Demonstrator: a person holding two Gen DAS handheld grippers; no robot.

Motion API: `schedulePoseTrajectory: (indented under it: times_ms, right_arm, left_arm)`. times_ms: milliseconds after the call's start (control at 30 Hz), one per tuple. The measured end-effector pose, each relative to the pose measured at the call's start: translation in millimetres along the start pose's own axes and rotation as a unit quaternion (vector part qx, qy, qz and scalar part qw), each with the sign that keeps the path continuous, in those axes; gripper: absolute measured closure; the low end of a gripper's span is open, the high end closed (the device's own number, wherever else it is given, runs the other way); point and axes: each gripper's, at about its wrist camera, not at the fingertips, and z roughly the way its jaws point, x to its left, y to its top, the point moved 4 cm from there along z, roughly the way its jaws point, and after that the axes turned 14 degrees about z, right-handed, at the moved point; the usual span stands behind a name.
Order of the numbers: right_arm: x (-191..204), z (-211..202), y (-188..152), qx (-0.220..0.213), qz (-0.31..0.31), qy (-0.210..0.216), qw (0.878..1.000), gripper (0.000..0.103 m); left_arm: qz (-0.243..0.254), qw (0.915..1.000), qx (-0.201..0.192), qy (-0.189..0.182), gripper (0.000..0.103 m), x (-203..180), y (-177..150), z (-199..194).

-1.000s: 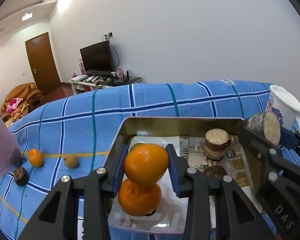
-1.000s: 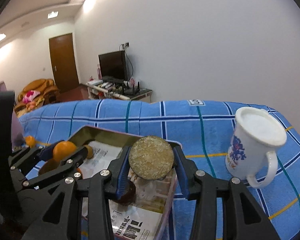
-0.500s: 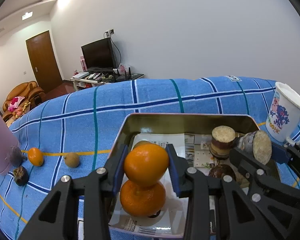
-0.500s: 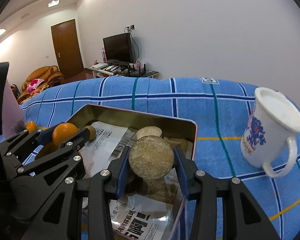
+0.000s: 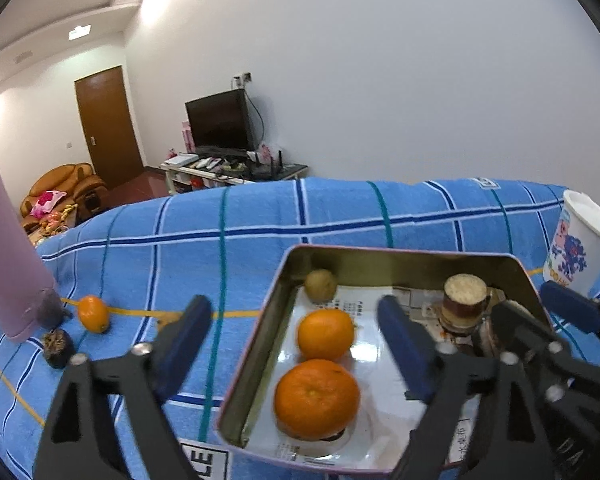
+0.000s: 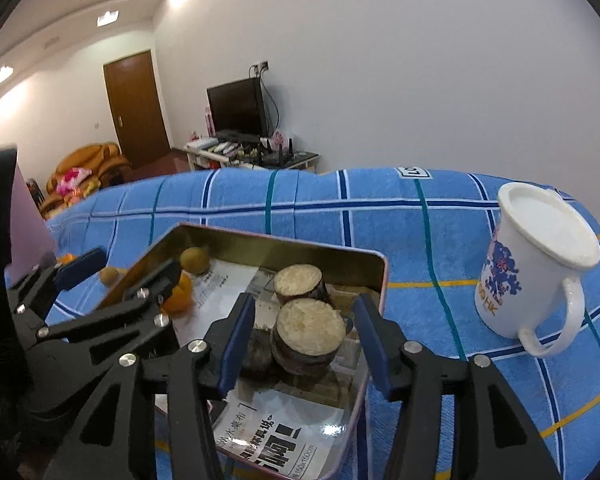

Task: Organize fruits
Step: 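Open both tools to release the orange and tea cake into the tin, then move both tools back toward the remaining items near the kettle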

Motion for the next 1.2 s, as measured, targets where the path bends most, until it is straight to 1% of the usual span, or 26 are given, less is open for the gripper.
schedulePoseTrajectory:
  times_ms: [67, 167, 333, 500, 633, 733, 867, 1000, 1033, 1100, 1200]
  right_arm:
    - [-3.7, -4.8, 2.4, -0.014, 0.010, -0.001, 1.000, 0.038]
    - [-6.8, -13.3, 5.0, -0.040, 0.026, 0.001, 0.999, 0.029]
    - [-3.6, -29.0, 5.4, -0.095, 0.037, 0.001, 0.995, 0.022]
    - [6.9, -42.8, 3.0, -0.136, 0.014, -0.008, 0.991, 0.021]
    - [15.4, -47.6, -0.3, -0.152, -0.005, -0.019, 0.988, 0.021]
    - [19.8, -49.9, -2.4, -0.159, -0.008, -0.018, 0.987, 0.021]
    - [23.4, -55.4, -3.8, -0.183, -0.012, -0.023, 0.983, 0.021]
    - [25.8, -55.1, -3.9, -0.185, -0.014, -0.033, 0.982, 0.021]
    - [26.4, -54.9, -4.1, -0.184, -0.012, -0.035, 0.982, 0.021]
    - [25.9, -53.8, -3.7, -0.181, -0.001, -0.036, 0.983, 0.021]
    - [28.3, -51.9, -4.2, -0.174, 0.010, -0.034, 0.984, 0.021]
  left_arm:
    - [-0.010, 0.9999, -0.005, 0.010, 0.000, 6.3, -0.3, -3.9]
    - [-0.014, 0.9997, -0.017, 0.008, 0.000, 12.1, -1.4, -9.4]
    - [-0.008, 0.9996, -0.023, 0.011, 0.000, 13.1, -2.8, -13.7]
    - [-0.009, 0.9996, -0.025, 0.008, 0.000, 19.5, -5.5, -18.7]
    - [-0.015, 0.9995, -0.022, 0.016, 0.000, 28.6, -10.0, -20.1]
    - [-0.019, 0.9991, -0.020, 0.032, 0.000, 37.7, -13.2, -21.4]
    - [-0.017, 0.9982, -0.014, 0.056, 0.000, 48.3, -20.1, -21.3]
    - [-0.013, 0.9974, -0.013, 0.070, 0.000, 60.1, -26.0, -22.7]
    - [-0.009, 0.9967, -0.015, 0.079, 0.000, 64.0, -27.8, -24.3]
    - [-0.005, 0.9956, -0.019, 0.091, 0.000, 70.1, -30.5, -26.9]
    - [-0.008, 0.9949, -0.018, 0.099, 0.000, 81.6, -35.5, -27.6]
